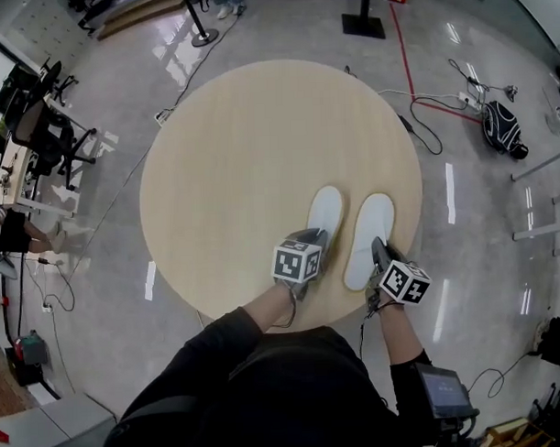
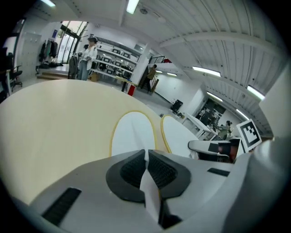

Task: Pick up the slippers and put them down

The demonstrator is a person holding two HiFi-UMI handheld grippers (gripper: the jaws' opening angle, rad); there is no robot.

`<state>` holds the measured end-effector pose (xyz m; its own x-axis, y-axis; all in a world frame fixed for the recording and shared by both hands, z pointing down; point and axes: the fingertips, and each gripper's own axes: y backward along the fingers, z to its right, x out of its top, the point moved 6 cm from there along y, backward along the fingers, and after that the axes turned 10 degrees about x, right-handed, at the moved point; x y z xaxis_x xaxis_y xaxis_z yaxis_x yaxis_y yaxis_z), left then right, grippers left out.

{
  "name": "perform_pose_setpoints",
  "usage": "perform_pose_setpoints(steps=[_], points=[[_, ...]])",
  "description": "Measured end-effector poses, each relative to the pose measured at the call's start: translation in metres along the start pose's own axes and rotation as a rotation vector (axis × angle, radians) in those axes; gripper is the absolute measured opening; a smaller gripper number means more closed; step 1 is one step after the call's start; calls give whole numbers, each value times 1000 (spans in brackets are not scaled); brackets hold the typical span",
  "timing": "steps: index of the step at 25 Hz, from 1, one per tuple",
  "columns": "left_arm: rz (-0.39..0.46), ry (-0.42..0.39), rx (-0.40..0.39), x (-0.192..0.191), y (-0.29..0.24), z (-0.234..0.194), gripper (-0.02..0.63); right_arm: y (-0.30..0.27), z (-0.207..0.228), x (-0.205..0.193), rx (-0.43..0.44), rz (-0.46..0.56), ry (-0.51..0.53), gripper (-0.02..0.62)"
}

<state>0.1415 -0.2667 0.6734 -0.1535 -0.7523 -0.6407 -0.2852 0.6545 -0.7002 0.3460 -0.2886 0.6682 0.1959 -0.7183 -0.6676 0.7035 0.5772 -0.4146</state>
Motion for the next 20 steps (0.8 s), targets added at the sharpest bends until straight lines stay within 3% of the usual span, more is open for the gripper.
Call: perform_pose_setpoints(steps=[9,14,20], points=[[74,210,37,-9,87,-69,32,-20,-88,-10,219,-33,-9,26],[154,245,78,-14,141,-108,32,-35,-143,-16,294,-32,1,25],[303,225,7,12,203,-132,32,-41,-216,-5,343,26,107,25]])
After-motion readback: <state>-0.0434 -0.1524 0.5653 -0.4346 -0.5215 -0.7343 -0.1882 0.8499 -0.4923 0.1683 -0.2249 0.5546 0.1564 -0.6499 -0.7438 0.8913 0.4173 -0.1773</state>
